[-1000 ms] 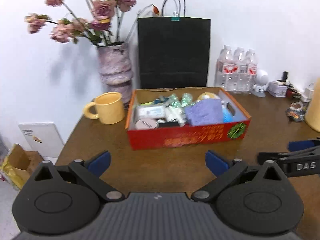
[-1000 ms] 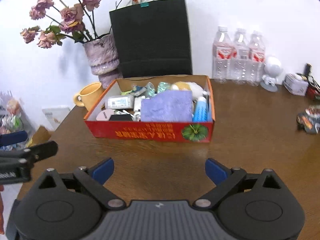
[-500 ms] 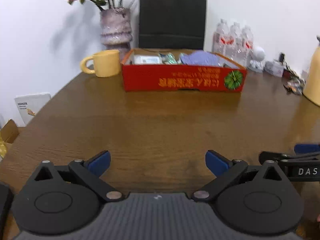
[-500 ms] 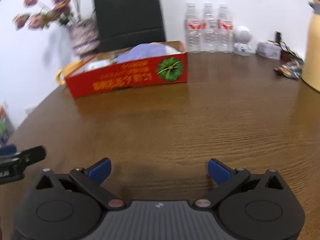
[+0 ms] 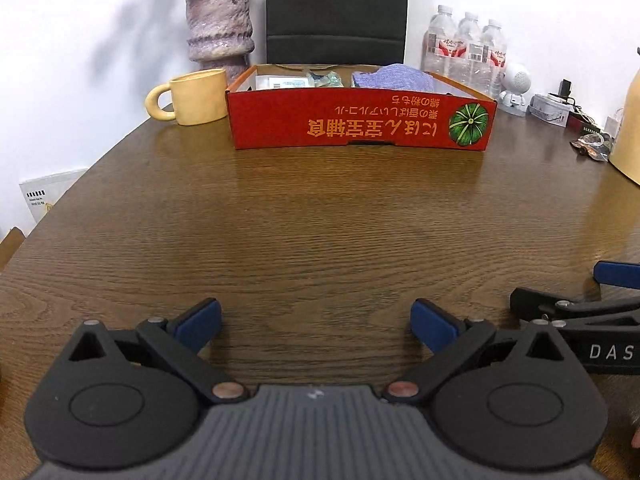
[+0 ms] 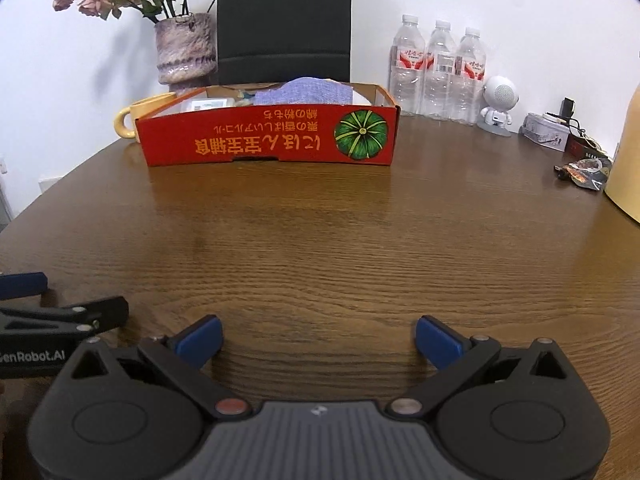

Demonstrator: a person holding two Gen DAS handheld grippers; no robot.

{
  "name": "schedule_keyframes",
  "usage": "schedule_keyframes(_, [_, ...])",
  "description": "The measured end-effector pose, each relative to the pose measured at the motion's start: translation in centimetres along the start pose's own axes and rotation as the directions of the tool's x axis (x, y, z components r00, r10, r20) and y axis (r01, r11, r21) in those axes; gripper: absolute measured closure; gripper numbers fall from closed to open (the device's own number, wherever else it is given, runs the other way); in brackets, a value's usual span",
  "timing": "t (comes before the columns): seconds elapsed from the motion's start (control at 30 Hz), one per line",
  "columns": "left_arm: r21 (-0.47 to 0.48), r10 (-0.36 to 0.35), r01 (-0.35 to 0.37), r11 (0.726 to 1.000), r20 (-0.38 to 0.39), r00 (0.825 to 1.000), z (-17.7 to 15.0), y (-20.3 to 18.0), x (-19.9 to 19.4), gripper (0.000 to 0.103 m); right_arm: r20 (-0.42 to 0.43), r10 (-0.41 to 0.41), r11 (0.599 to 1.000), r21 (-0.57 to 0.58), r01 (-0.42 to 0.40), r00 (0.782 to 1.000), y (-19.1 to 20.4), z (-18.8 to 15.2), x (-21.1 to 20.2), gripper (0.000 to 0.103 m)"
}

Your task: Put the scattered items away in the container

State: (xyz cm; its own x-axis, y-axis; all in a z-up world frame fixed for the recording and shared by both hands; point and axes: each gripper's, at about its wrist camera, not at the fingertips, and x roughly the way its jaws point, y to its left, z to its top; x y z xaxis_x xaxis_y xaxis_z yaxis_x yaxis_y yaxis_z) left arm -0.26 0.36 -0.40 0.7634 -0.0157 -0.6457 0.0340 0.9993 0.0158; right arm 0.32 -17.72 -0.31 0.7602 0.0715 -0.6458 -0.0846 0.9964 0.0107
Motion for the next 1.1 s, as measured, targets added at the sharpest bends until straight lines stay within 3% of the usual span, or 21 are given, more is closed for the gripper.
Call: schedule_keyframes(1.1, [-0.006,0.001,-0.001,1.000,-0.001,1.000,0.23,-0.22,0.03,0.000,0.000,0.018,1.000,-0.012,-0.018,1.000,-0.18,0.27,0.24,0.000])
